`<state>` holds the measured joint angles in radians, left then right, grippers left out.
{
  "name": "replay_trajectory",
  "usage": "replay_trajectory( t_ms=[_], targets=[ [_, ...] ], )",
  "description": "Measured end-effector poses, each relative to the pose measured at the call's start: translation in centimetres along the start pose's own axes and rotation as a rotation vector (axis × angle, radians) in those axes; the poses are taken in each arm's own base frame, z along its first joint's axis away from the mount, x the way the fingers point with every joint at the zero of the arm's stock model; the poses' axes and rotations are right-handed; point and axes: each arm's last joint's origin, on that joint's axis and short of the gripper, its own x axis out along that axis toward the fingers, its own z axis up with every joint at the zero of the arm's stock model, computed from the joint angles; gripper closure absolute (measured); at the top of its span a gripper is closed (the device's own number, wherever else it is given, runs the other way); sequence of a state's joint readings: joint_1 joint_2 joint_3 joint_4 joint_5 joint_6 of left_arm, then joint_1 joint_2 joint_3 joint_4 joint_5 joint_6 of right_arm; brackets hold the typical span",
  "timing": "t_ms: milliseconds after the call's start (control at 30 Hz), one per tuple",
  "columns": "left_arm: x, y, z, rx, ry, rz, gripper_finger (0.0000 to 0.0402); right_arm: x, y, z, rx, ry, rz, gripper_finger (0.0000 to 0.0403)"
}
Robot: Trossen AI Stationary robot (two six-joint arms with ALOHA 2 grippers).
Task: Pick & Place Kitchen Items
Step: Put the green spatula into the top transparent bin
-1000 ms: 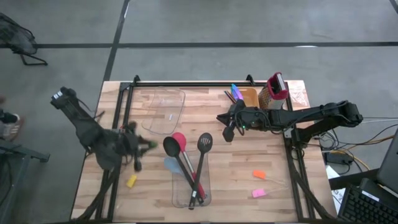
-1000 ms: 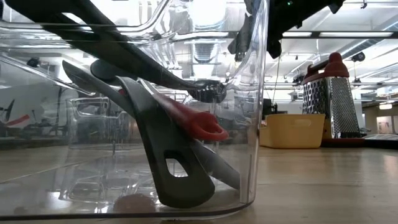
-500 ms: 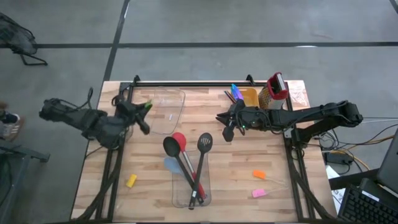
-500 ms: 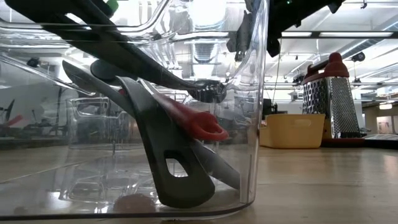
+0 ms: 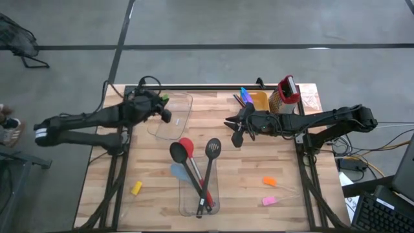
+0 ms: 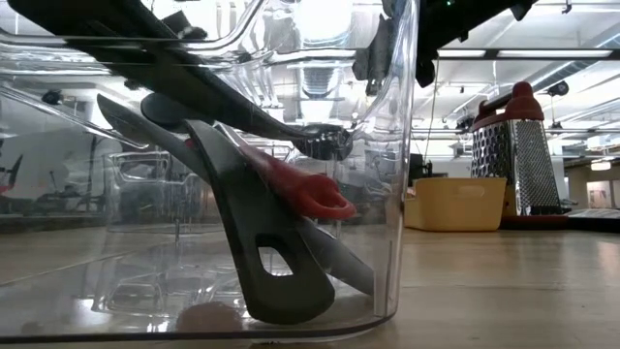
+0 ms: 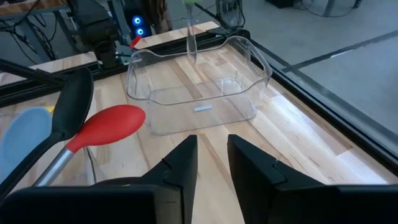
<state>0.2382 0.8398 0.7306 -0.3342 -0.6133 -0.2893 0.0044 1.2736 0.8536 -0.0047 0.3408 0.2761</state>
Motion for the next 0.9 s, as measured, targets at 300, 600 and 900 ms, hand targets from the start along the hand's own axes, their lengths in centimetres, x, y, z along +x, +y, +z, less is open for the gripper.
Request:
replay_trajectory(
  t_ms=[300,600,900],
  targets=[
    [3.7,1.3,-2.9,-0.059,0.136,-0.046,0.0356,0.0,0.0,0.0,-0.009,0.0,0.0,0.033],
    [5.0,1.0,-4.2,-0.075,0.27,-0.123,0.0356,0.0,0.0,0.0,-0.015,0.0,0.0,0.036],
    [5.4,1.0,-5.1,-0.057,0.352,-0.104,0.0309,0.0,0.0,0.0,-0.015,0.002,0.0,0.0362]
  ],
)
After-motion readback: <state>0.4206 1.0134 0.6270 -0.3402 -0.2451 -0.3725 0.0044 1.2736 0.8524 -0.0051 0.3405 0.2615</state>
